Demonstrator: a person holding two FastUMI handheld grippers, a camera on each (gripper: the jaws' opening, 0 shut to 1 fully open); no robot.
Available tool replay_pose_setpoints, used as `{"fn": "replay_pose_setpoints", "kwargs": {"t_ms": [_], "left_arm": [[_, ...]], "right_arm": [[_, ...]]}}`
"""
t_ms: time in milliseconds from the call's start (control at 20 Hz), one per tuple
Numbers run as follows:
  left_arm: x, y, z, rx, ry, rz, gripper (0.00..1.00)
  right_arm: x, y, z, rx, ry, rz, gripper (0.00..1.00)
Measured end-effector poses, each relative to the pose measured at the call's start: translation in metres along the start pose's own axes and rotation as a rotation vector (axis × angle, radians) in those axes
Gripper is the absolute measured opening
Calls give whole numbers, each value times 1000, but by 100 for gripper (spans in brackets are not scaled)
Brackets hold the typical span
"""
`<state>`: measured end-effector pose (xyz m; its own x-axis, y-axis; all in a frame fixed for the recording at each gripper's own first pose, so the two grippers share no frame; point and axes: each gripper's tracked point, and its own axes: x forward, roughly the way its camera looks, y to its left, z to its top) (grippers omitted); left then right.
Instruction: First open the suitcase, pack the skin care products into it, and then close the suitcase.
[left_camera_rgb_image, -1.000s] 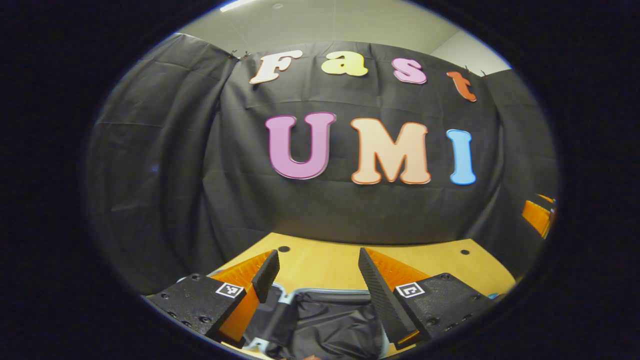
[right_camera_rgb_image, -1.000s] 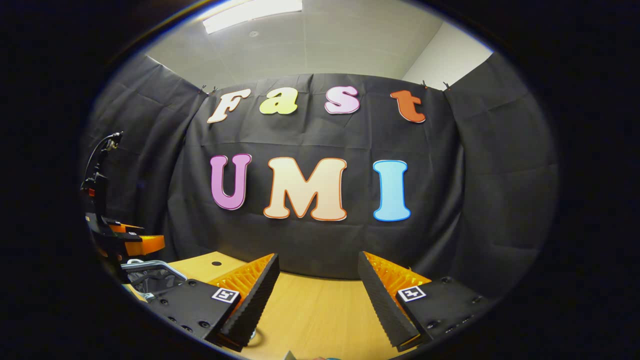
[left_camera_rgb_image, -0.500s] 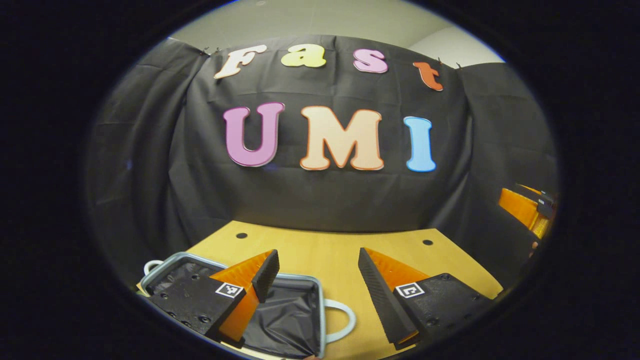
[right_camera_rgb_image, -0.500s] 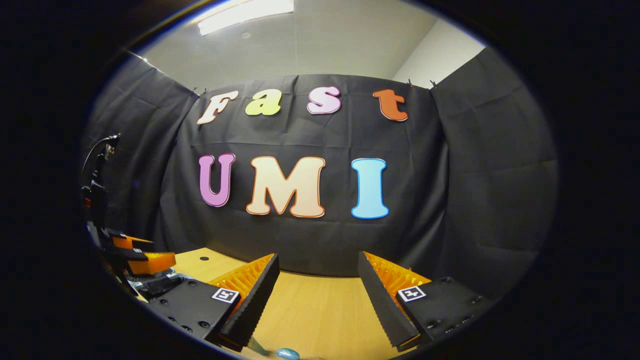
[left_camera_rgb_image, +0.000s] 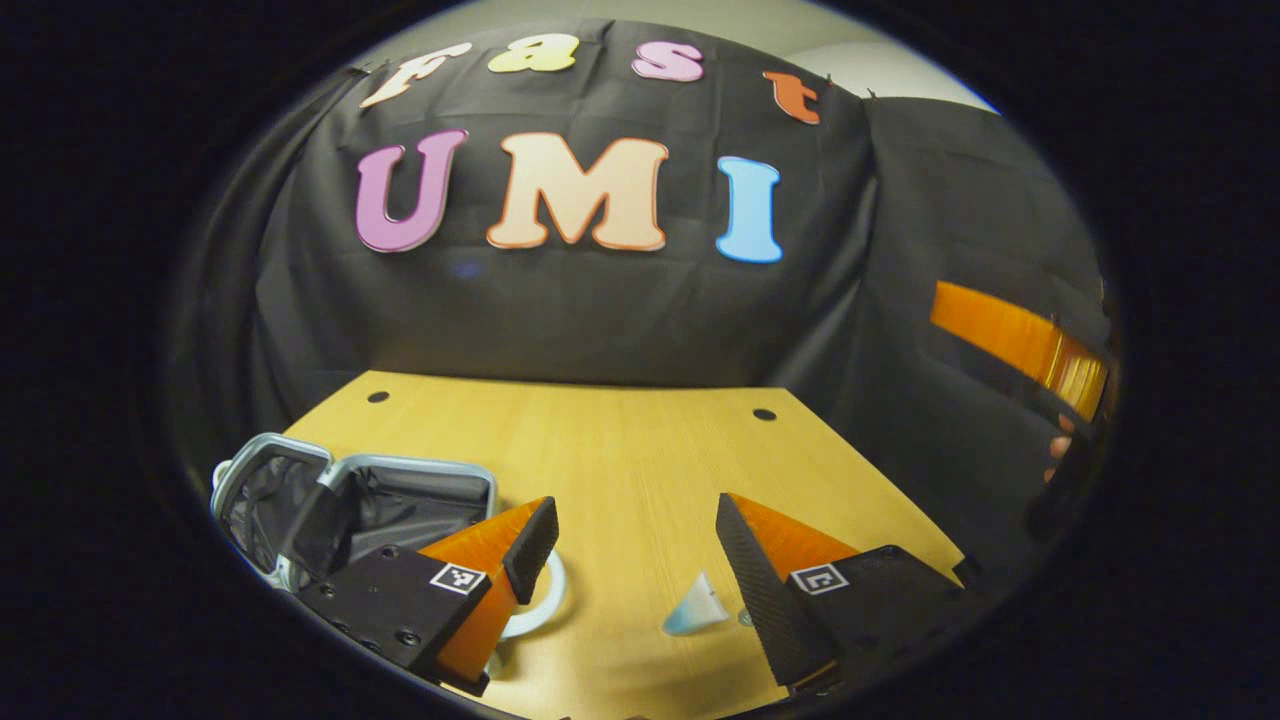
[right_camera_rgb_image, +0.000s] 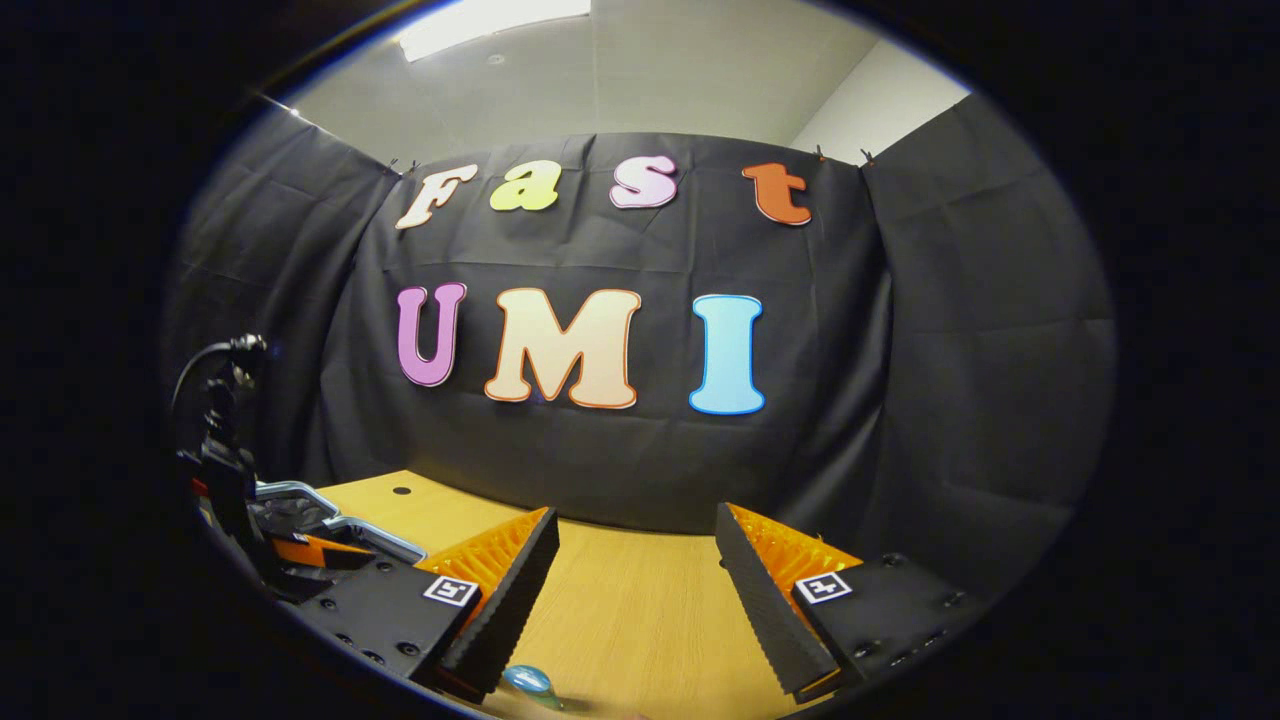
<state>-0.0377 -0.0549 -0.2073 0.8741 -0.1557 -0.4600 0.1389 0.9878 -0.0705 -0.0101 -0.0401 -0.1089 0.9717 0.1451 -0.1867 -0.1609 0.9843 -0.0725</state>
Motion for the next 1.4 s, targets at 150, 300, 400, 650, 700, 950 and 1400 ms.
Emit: {"fn": "replay_pose_setpoints", "kwargs": {"t_ms": [150, 300, 400, 650, 700, 950, 1400], "left_arm": [[11, -10, -31, -21, 70, -19, 94], [19, -17, -59, -49, 132, -33, 94], [25, -22, -80, -58, 172, -40, 92], [37, -32, -119, -66, 259, -65, 70], [40, -34, -125, -68, 266, -71, 71], [39, -28, -121, -99, 284, -58, 23], [-3, 9, -45, -94, 196, 17, 22]], "right_arm": [[0, -3, -9, -9, 22, 5, 99], [0, -2, -20, -24, 42, 19, 99], [-1, 6, -30, -26, 65, 48, 99], [-6, 23, -47, -20, 98, 113, 99], [-8, 27, -51, -20, 105, 127, 99], [-15, 39, -78, -32, 138, 192, 99], [-27, 74, -173, -35, 303, 315, 99]]}}
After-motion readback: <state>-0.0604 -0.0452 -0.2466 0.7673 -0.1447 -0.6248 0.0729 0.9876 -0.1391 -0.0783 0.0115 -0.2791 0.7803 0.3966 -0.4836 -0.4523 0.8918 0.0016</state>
